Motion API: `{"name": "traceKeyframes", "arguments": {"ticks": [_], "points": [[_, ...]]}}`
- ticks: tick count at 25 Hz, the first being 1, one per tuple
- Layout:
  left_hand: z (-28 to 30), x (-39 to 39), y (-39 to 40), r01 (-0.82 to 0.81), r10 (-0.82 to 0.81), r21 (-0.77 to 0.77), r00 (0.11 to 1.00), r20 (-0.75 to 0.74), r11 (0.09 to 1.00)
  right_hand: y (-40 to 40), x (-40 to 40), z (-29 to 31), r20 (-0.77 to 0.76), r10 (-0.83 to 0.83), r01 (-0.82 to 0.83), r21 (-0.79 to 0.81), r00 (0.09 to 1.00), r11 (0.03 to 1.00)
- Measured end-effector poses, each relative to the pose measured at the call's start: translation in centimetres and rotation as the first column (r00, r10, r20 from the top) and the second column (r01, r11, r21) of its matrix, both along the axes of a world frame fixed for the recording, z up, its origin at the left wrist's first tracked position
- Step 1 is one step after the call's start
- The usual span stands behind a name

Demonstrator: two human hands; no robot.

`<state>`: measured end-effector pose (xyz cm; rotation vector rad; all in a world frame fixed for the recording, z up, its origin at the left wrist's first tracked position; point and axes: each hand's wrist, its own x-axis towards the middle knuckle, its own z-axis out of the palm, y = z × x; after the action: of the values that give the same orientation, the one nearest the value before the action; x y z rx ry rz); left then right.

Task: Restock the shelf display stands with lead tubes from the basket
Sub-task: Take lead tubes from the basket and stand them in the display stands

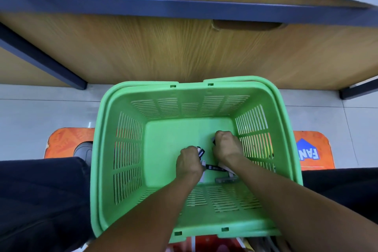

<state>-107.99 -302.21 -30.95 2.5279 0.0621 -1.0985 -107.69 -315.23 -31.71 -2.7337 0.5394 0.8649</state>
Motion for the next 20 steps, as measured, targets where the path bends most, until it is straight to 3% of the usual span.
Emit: {"name": "traceKeyframes", "arguments": {"ticks": [4, 8, 11, 13, 15, 16, 20], "points": [[-0.2, -0.8, -0.7, 0.101, -0.101, 0.021, 0.994, 0.035, 0.995, -0.1, 0.1, 0.1, -0.012, 0.013, -0.013, 0.016, 1.0, 1.0], [-0.1, -0.8, -1.2, 0.07, -0.075, 0.056, 0.992, 0.099, 0.996, 0.1, 0.1, 0.1, -0.015, -0.026, 0.026, 0.047, 1.0, 0.999], [0.5, 0.5, -0.5, -0.154, 0.154, -0.011, 0.988, 0.015, 0.988, -0.1, 0.4, -0.1, -0.036, -0.111, 0.114, 0.102, 0.993, 0.988], [0.6, 2.0, 0.4, -0.338, 0.332, -0.104, 0.941, -0.071, 0.936, -0.6, 0.7, -0.3, -0.065, -0.197, 0.204, 0.153, 0.978, 0.967], [1.1, 2.9, 1.3, -0.412, 0.398, -0.167, 0.911, -0.111, 0.896, -0.8, 0.8, -0.3, -0.094, -0.221, 0.235, 0.182, 0.971, 0.955], [1.3, 3.1, 1.6, -0.383, 0.368, -0.185, 0.923, -0.111, 0.905, -0.7, 0.7, -0.2, -0.114, -0.201, 0.218, 0.173, 0.973, 0.96], [0.5, 2.3, 1.6, 0.046, -0.05, -0.124, 0.998, -0.025, 0.991, 0.1, 0.1, -0.2, -0.149, -0.109, 0.132, 0.151, 0.983, 0.98]]}}
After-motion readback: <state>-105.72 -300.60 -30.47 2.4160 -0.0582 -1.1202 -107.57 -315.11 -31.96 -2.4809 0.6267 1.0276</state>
